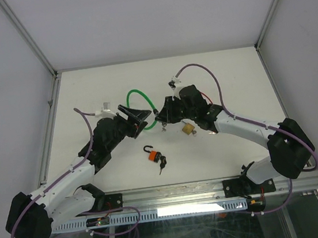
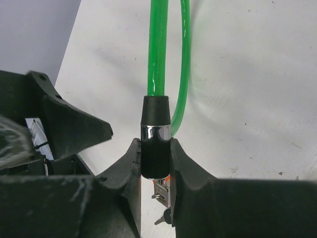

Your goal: Unlock with the key

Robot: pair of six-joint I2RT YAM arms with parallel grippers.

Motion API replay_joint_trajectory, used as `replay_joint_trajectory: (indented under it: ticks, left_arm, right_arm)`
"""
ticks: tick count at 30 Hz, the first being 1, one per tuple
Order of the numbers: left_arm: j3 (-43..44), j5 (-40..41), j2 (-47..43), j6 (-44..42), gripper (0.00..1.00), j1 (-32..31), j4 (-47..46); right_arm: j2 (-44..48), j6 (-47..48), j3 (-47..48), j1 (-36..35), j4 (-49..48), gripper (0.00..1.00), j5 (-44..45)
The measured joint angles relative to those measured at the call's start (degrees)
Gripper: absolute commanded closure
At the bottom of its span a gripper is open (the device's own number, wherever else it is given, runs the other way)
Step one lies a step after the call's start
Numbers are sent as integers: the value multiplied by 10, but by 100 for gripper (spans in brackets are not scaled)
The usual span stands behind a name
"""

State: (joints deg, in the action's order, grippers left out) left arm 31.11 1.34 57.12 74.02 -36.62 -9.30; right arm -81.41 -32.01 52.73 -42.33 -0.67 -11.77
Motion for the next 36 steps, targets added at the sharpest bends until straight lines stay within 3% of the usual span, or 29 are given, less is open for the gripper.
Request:
replay_joint_trajectory:
  ticks: [7, 19, 25, 32, 36]
  left_arm:
    - [-62, -5, -5, 96, 27, 12, 44]
    - [-75, -70, 153, 175, 31, 45, -53]
    - [-59, -87, 222, 202, 53, 45, -105]
    - [-34, -80, 258, 218, 99, 52, -111]
    - [-29, -58, 257, 217, 100, 60, -98]
  right_arm:
    - [6, -11, -14, -3, -14, 100, 7]
    - [13, -22, -27, -23, -26, 100, 11]
    - [14, -25, -29, -26, -28, 100, 13]
    - [28, -26, -46, -28, -28, 100, 14]
    - [52, -30, -70, -26, -19, 100, 13]
